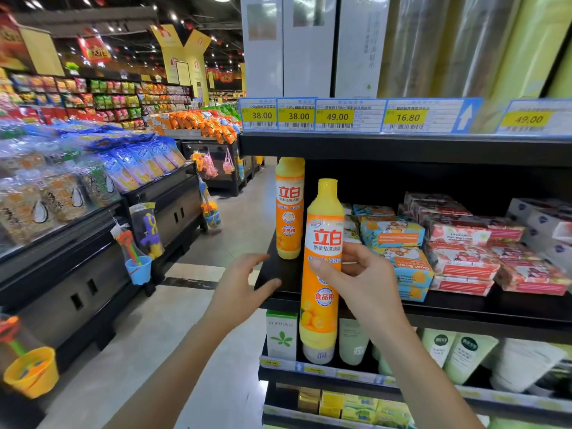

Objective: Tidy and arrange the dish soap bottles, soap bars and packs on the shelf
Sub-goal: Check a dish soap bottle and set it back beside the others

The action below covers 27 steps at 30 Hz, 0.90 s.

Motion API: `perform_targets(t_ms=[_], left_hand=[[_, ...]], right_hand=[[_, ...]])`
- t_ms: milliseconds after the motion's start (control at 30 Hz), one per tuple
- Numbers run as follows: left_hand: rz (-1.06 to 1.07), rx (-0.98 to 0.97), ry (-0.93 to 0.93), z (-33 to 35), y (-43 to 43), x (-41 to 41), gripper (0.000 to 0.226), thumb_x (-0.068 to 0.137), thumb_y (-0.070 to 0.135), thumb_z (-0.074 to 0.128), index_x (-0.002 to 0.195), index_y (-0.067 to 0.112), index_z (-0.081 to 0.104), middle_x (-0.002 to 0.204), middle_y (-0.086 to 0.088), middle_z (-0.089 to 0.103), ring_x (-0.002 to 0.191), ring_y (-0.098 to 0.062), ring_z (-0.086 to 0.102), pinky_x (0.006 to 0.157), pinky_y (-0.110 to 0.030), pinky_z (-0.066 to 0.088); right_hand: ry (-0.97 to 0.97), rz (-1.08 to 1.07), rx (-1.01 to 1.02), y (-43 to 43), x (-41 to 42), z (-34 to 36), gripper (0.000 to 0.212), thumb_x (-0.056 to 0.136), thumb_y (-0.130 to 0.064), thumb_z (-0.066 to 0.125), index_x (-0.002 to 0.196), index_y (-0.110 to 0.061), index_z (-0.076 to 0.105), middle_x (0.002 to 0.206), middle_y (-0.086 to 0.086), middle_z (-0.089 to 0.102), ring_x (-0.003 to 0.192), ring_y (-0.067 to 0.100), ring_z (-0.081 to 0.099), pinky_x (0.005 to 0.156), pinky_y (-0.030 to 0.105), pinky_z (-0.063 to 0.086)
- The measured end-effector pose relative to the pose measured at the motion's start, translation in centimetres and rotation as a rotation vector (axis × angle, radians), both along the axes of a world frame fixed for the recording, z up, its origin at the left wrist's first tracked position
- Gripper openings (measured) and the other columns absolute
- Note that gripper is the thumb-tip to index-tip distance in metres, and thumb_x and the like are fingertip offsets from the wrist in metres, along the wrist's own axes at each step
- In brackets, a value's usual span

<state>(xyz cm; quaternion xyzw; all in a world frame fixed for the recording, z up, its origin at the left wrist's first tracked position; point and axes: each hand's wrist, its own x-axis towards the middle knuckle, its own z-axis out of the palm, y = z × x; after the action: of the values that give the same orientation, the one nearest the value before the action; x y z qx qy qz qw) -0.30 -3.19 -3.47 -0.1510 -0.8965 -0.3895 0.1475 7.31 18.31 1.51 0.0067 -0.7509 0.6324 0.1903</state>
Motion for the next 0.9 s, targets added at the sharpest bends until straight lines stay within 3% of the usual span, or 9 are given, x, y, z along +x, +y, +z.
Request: perform_targets(t_ms=[67, 167, 233, 333, 400, 533, 600, 767, 900], left_hand=[[-0.044, -0.038, 0.014, -1.0, -1.0, 1.1, 0.058, 0.088, 0.041, 0.077, 0.141, 0.025, 0.057, 0.138, 0.014, 0.056, 0.122, -0.001, 0.050, 0.108, -0.027, 0.046], [-0.070, -0.066, 0.005, -2.0, -1.2, 1.9, 0.064, 0.084, 0.038, 0.082, 0.141, 0.021, 0.059, 0.133, 0.021, 0.049, 0.122, 0.004, 0.048, 0.100, -0.002, 0.034], [-0.060, -0.026, 0.002, -2.5, -0.9, 1.9, 0.063, 0.084, 0.031, 0.083, 0.141, 0.018, 0.059, 0.133, 0.019, 0.049, 0.123, 0.002, 0.049, 0.105, -0.007, 0.037], [-0.035, 0.056, -0.003, -3.1, -0.7, 1.7, 0.063, 0.083, 0.027, 0.084, 0.141, 0.018, 0.060, 0.138, 0.013, 0.055, 0.125, -0.004, 0.054, 0.111, -0.029, 0.047], [-0.028, 0.089, -0.010, -3.4, -0.8, 1.7, 0.065, 0.083, 0.027, 0.085, 0.142, 0.019, 0.060, 0.142, 0.009, 0.056, 0.127, -0.005, 0.055, 0.111, -0.033, 0.048], [-0.031, 0.190, -0.030, -3.6, -0.8, 1.9, 0.067, 0.080, 0.024, 0.087, 0.141, 0.016, 0.060, 0.141, 0.008, 0.058, 0.127, -0.007, 0.057, 0.110, -0.036, 0.049], [-0.026, 0.214, -0.040, -3.7, -0.7, 1.9, 0.066, 0.080, 0.023, 0.087, 0.140, 0.016, 0.061, 0.140, 0.008, 0.059, 0.127, -0.007, 0.057, 0.110, -0.035, 0.050], [-0.015, 0.237, -0.066, -3.8, -0.6, 1.9, 0.066, 0.080, 0.021, 0.086, 0.140, 0.017, 0.060, 0.142, 0.008, 0.058, 0.129, -0.009, 0.057, 0.110, -0.036, 0.050], [-0.011, 0.257, -0.075, -3.9, -0.5, 1.9, 0.065, 0.081, 0.017, 0.086, 0.141, 0.017, 0.060, 0.144, 0.007, 0.057, 0.129, -0.009, 0.056, 0.111, -0.035, 0.049]], right_hand=[[0.021, 0.007, 0.003, -0.5, -0.7, 0.6, 0.041, 0.075, -0.039, 0.088, 0.110, -0.028, 0.072, 0.098, -0.014, 0.077, 0.090, 0.000, 0.072, 0.076, 0.026, 0.058], [0.042, 0.005, 0.017, -1.5, -2.2, 1.3, 0.039, 0.076, -0.037, 0.088, 0.109, -0.028, 0.071, 0.099, -0.012, 0.076, 0.089, 0.000, 0.071, 0.077, 0.027, 0.058], [0.054, -0.002, 0.039, -2.3, -3.2, 1.4, 0.035, 0.076, -0.038, 0.088, 0.105, -0.033, 0.069, 0.099, -0.015, 0.074, 0.088, -0.003, 0.069, 0.078, 0.027, 0.058], [0.057, -0.018, 0.072, -3.4, -4.5, 1.4, 0.040, 0.075, -0.045, 0.087, 0.110, -0.034, 0.070, 0.102, -0.016, 0.074, 0.093, 0.001, 0.070, 0.082, 0.035, 0.061], [0.064, -0.029, 0.079, -4.0, -4.9, 1.6, 0.042, 0.075, -0.044, 0.087, 0.112, -0.032, 0.069, 0.103, -0.015, 0.073, 0.094, 0.002, 0.069, 0.080, 0.037, 0.062], [0.107, -0.041, 0.119, -4.8, -5.3, 1.9, 0.047, 0.075, -0.037, 0.089, 0.113, -0.033, 0.062, 0.100, -0.022, 0.067, 0.087, -0.012, 0.064, 0.068, 0.010, 0.049], [0.116, -0.054, 0.136, -5.1, -5.4, 1.9, 0.050, 0.074, -0.035, 0.090, 0.114, -0.032, 0.059, 0.099, -0.025, 0.063, 0.085, -0.020, 0.060, 0.062, 0.003, 0.045], [0.130, -0.056, 0.152, -5.3, -5.7, 1.7, 0.059, 0.073, -0.037, 0.091, 0.118, -0.033, 0.053, 0.102, -0.027, 0.060, 0.089, -0.014, 0.060, 0.069, 0.007, 0.044], [0.086, 0.016, 0.235, -4.7, -5.7, 1.7, 0.073, 0.073, -0.037, 0.090, 0.133, -0.031, 0.048, 0.114, -0.022, 0.058, 0.099, -0.008, 0.058, 0.076, 0.012, 0.044]])
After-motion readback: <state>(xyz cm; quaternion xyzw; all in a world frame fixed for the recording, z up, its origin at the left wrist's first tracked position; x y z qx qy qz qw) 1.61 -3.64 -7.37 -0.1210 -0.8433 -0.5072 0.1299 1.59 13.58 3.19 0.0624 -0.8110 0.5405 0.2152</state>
